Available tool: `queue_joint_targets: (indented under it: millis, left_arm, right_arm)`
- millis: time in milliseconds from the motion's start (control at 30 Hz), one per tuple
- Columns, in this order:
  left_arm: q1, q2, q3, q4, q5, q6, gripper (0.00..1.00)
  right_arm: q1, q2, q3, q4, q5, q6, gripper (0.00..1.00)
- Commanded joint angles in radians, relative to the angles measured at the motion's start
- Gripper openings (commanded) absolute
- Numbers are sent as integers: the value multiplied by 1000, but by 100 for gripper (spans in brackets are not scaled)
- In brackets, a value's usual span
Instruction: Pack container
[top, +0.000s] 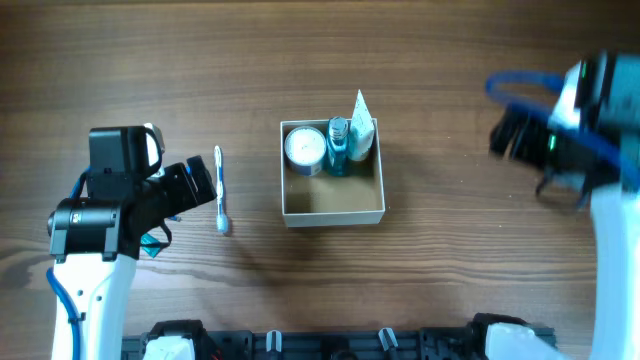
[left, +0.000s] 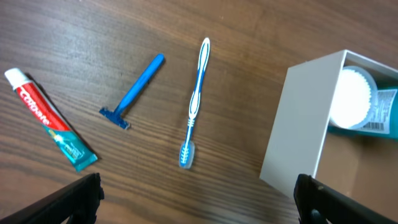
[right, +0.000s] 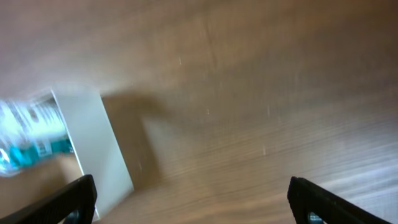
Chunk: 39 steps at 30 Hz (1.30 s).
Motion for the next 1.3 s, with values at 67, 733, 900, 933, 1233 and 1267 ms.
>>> queue_joint_targets:
  millis: [67,733,900,933,1233,1267]
  left_arm:
    - [-55,122,187,-30,-17,-41,100]
    - [-84,864,184,89,-13,-26,100]
    - [-84,930,183,95,-13,-26,100]
    - [-84,933,183,95,-13,-26,100]
    - [-123,934,128,111,-16,-26,56]
    - [-128,934,117,111,-17,-26,48]
  right_arm:
    - [-2,-187,-253,38,-2,-37,100]
    - [-27,-158,-285,78,-7,-35,100]
    - [-27,-158,-285,78,-7,-36,100]
    - [-27,-158,-285,78,-7,-36,100]
    - [-27,-158,-285,78,-7,-35,100]
    - [-27,-158,-285,78,-7,-35,100]
